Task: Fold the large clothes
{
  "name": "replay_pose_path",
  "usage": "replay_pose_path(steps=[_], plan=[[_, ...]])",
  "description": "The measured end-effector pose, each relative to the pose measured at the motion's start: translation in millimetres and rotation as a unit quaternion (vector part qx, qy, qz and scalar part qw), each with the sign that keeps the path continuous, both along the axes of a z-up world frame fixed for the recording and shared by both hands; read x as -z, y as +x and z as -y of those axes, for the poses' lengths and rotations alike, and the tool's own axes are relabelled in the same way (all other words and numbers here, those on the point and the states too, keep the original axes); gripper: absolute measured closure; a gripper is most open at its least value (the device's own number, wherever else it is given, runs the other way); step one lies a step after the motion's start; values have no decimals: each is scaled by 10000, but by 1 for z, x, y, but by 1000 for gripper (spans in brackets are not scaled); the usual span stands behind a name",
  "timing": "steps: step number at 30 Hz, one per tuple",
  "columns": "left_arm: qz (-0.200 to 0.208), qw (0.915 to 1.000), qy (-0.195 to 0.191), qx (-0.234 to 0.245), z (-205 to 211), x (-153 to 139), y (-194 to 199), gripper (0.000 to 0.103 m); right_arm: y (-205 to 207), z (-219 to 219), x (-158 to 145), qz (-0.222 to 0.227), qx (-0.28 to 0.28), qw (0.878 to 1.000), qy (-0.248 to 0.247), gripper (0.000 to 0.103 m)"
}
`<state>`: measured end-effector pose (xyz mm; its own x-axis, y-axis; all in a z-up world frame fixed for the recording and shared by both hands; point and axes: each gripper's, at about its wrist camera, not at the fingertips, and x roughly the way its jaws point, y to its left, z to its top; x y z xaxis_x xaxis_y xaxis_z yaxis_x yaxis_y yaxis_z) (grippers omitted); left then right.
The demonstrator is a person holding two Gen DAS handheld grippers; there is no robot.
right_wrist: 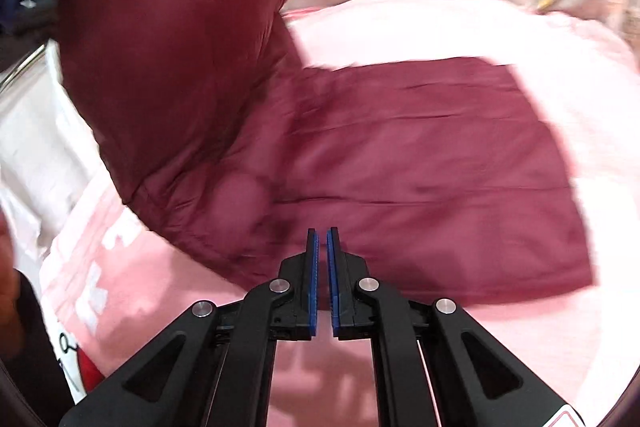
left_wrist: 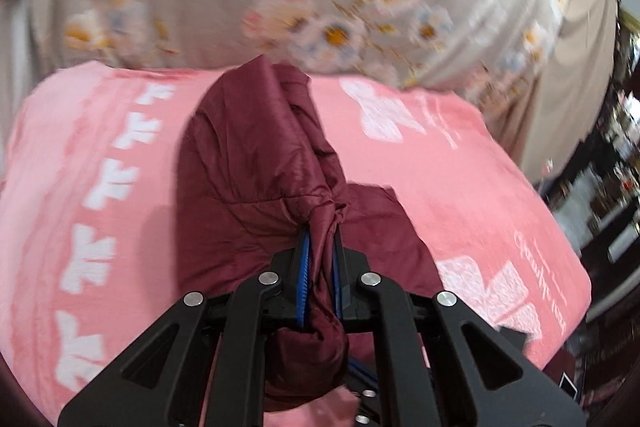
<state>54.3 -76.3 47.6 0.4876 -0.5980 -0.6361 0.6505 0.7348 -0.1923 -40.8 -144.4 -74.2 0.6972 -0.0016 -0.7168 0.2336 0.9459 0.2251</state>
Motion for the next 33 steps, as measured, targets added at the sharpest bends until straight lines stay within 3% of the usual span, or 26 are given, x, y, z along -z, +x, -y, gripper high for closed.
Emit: replay_pose_path(steps=[5, 8, 10, 12, 13, 16, 18, 20, 22, 27, 31, 33], plan=[[-515, 9967, 533, 333, 70, 51, 2, 93, -27, 43, 4, -166, 668, 9976, -112, 97], [-1207, 9880, 755, 597, 104, 95, 9, 80, -40, 65, 4, -219, 985, 9948, -127, 97], [-1328, 9867, 752, 561, 113, 105, 7, 72, -47, 77, 1, -161, 1125, 9934, -131, 97], [-1295, 9878, 532, 684, 107, 88, 2, 62, -51, 90, -11, 22, 1270, 9918, -142, 94], [-1233, 9890, 358, 728, 102, 74, 1, 49, -52, 94, -18, 122, 1298, 9913, -161, 92], [-590, 9964, -288, 542, 72, 13, 5, 26, -43, 114, -42, 474, 1279, 9906, -58, 88], [-100, 9978, -644, 147, 45, -25, 15, 19, -27, 126, -66, 872, 1180, 9890, 181, 73], [228, 9967, -700, -329, 26, -45, 28, 18, -13, 138, -80, 1055, 1068, 9879, 392, 45], [489, 9937, -471, -894, 10, -53, 48, 18, 14, 144, -89, 1070, 959, 9878, 597, 44], [285, 9880, 68, -1517, -20, -28, 93, 19, 105, 164, -64, -73, 753, 9916, 1048, 40], [-12, 9871, 247, -1584, -25, 3, 106, 19, 138, 172, -28, -741, 538, 9820, 1653, 40], [-206, 9876, 292, -1526, -21, 16, 111, 19, 148, 166, -18, -944, 351, 9801, 1709, 42]])
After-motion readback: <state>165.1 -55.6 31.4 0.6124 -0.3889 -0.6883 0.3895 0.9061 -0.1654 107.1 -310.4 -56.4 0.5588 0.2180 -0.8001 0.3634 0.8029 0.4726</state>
